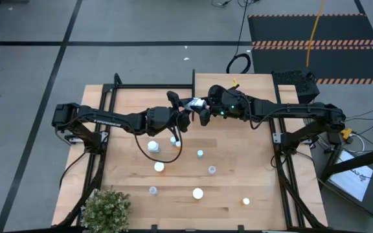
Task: Pick and place medicine bottles onto shelf by color
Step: Put the bottom white pill bottle on the shelf
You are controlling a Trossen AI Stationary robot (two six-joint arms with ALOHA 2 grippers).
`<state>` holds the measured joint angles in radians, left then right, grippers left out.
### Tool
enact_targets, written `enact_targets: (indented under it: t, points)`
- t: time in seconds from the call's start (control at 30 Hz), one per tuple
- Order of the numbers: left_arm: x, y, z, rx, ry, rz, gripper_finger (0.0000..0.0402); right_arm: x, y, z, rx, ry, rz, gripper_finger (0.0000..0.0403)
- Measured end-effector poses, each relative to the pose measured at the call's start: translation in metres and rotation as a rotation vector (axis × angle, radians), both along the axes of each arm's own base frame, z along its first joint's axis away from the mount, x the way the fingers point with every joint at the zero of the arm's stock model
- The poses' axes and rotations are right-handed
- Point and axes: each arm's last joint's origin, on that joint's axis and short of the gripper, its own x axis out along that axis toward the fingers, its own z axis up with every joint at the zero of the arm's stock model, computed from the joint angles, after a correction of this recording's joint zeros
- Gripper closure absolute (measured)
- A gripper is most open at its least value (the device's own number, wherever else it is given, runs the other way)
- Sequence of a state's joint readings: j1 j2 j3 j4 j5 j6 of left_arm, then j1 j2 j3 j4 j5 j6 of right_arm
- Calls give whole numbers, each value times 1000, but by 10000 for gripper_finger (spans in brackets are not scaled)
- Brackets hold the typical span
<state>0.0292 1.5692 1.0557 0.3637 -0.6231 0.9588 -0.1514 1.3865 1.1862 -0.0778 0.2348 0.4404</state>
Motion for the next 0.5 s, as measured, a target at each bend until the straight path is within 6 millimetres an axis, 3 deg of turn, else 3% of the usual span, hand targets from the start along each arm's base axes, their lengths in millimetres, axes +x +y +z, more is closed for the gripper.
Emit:
enact_targets:
  t: [0.2,0.5]
  points:
    - [0,0,0,-25,-21,0,210,-4,-4,1,-5,19,1,169]
    - [-4,15,-3,-50,-21,159,76,-38,-19,16,25,80,-38,172]
